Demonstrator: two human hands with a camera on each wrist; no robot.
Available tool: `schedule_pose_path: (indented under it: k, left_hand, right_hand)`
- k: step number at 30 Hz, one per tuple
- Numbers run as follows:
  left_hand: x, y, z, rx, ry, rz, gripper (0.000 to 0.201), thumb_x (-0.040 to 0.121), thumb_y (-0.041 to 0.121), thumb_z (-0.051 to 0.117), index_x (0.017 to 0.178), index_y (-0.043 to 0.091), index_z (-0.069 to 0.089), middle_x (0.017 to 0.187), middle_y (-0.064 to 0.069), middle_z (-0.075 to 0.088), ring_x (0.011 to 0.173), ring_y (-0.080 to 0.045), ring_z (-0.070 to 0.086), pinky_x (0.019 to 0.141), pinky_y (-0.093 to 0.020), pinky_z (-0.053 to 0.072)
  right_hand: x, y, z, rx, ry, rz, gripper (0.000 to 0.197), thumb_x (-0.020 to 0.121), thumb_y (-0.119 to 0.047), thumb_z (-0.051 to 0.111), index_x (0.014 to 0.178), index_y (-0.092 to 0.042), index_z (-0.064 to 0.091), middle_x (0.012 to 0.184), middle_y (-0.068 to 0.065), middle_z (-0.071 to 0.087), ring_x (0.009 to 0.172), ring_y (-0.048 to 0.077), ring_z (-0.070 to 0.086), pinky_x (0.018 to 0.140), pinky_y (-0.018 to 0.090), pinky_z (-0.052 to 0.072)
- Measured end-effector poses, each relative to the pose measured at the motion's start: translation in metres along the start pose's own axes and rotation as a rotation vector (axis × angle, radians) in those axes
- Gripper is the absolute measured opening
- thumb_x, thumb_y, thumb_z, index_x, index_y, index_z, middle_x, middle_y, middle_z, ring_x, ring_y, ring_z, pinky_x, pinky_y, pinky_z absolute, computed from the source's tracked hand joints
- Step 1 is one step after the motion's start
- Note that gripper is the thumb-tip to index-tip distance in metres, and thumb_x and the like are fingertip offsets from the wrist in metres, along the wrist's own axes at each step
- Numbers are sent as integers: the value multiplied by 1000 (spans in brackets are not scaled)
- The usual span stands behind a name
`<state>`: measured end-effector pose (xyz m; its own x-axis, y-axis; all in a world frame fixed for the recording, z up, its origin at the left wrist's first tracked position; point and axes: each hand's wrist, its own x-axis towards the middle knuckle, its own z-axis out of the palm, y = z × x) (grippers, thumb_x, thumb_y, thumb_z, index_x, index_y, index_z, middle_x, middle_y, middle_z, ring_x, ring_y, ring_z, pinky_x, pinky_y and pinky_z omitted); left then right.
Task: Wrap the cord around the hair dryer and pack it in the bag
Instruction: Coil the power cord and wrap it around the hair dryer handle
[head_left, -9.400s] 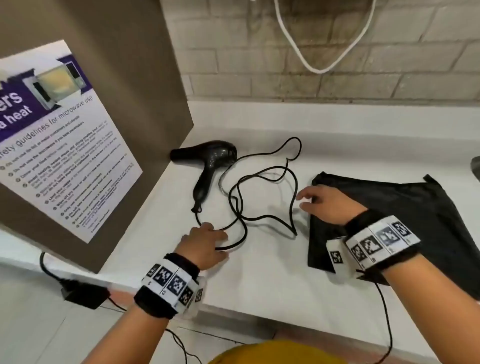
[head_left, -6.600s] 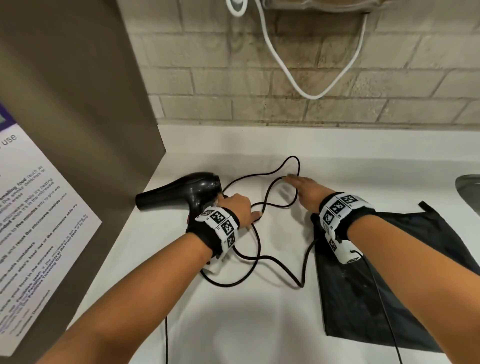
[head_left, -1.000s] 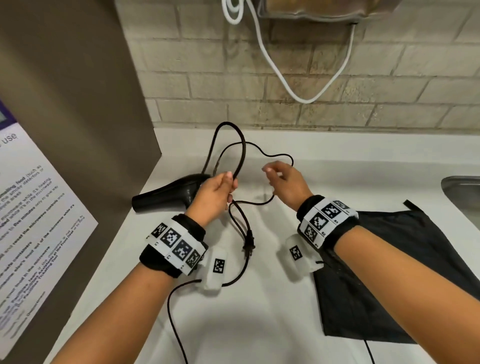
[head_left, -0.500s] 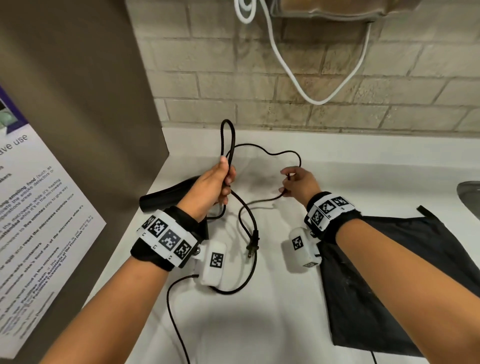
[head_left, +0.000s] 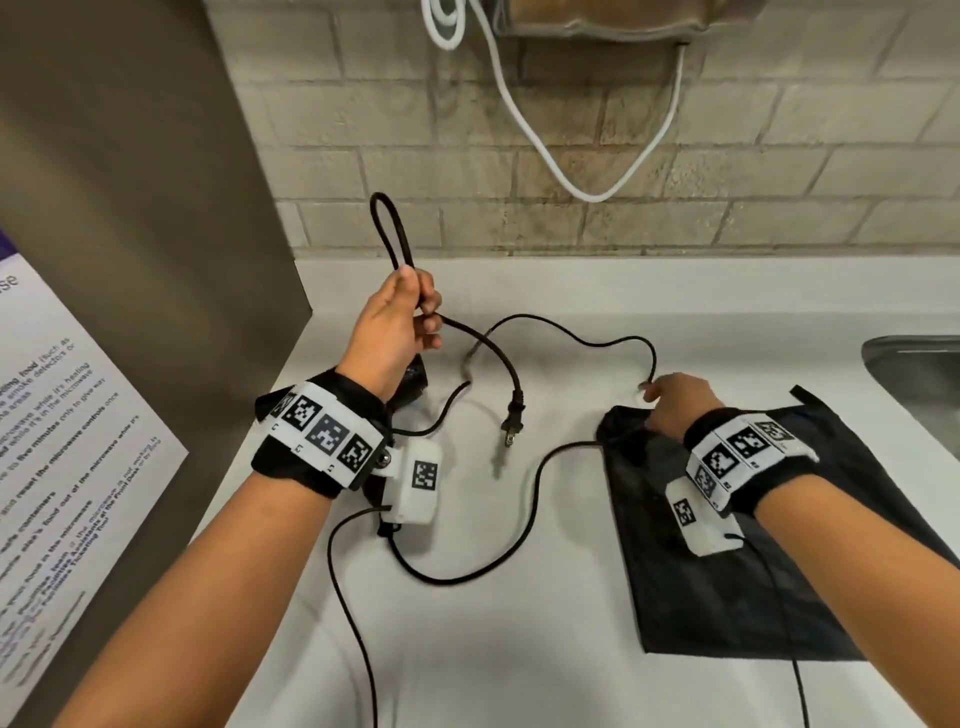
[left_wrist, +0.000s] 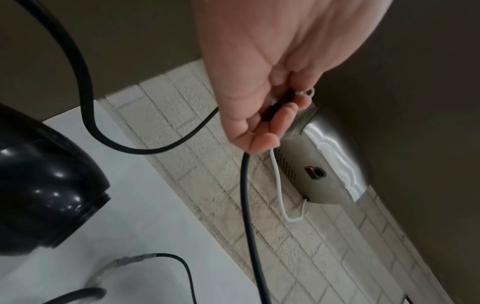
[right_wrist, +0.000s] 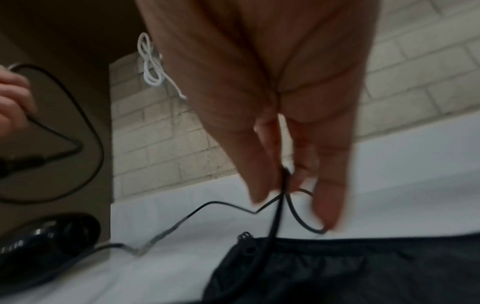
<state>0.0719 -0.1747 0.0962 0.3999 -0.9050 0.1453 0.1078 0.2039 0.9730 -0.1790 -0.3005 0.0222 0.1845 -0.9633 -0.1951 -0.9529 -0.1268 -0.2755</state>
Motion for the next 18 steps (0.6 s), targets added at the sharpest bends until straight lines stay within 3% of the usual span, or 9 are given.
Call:
schedule_pose_path:
  k: [2, 4, 6, 8, 10, 12, 13, 15, 18]
  left_hand:
    - [-3, -5, 4, 14, -10, -20, 35, 101, 31, 22, 74, 18, 40, 66, 4, 35, 50, -5, 35, 55, -20, 35]
    - [-4, -10, 8, 31, -16, -38, 35, 101, 32, 22, 73, 18, 39, 66, 3, 35, 48, -4, 36, 55, -21, 35]
    - [-6, -12, 12, 13, -39, -58, 36, 101, 32, 21, 73, 18, 39, 65, 3, 35, 46, -3, 36, 55, -21, 35]
    - [-6, -11, 14, -58, -73, -83, 37, 101, 31, 19, 72, 17, 38, 60, 6, 37, 45, -3, 34, 54, -21, 35]
    - [-6, -7, 14, -134, -106, -97, 38, 101, 32, 19, 72, 17, 37, 54, 11, 41, 45, -3, 33, 53, -21, 36]
    - [-8, -2, 11, -167, -139, -97, 37, 101, 33, 19, 72, 17, 37, 54, 12, 43, 46, -4, 33, 53, -20, 37]
    - [-9, 1, 9, -171, -152, -93, 37, 101, 32, 20, 72, 17, 38, 56, 11, 44, 46, -5, 35, 53, -20, 37]
    - [-12, 6, 4, -154, -145, -82, 32, 101, 26, 25, 76, 17, 44, 66, 8, 50, 45, -5, 37, 52, -19, 36]
    - [-10, 17, -9, -228, -48, -98, 23, 99, 23, 33, 86, 20, 52, 71, 10, 56, 40, -3, 33, 49, -18, 29]
  right_hand:
    - [-10, -8, 1, -47, 71, -47, 34, 87, -11, 53, 121, -13, 54, 133, 17, 39, 124, 35, 38, 102, 39, 38]
    - [-18, -25, 1, 192, 149, -282, 35, 87, -15, 56, 122, -16, 55, 131, 14, 42, 118, 32, 44, 100, 34, 37]
    - [-31, -50, 3, 320, 1, -485, 41, 91, -18, 52, 132, -19, 46, 128, 7, 46, 108, 22, 51, 95, 24, 35]
    - [-42, -74, 7, 399, -178, -535, 42, 94, -20, 46, 136, -20, 39, 123, 1, 46, 104, 13, 46, 92, 19, 31]
    - [-48, -87, 14, 563, -341, -554, 28, 95, -16, 45, 123, -16, 48, 111, -1, 54, 98, 11, 47, 86, 18, 36]
    - [-48, -92, 20, 702, -424, -575, 10, 95, -10, 45, 98, -15, 53, 90, -3, 62, 80, 8, 54, 72, 15, 42]
    - [-46, -92, 21, 748, -440, -573, 12, 95, -9, 44, 88, -17, 51, 78, -5, 63, 70, 5, 56, 66, 16, 43]
    - [-44, -91, 19, 813, -436, -515, 21, 95, -7, 42, 77, -19, 46, 62, -1, 57, 55, 8, 53, 58, 21, 43]
    - [-35, -79, 12, 754, -306, -449, 27, 93, -1, 37, 73, -18, 44, 61, 1, 40, 55, 12, 40, 53, 22, 39]
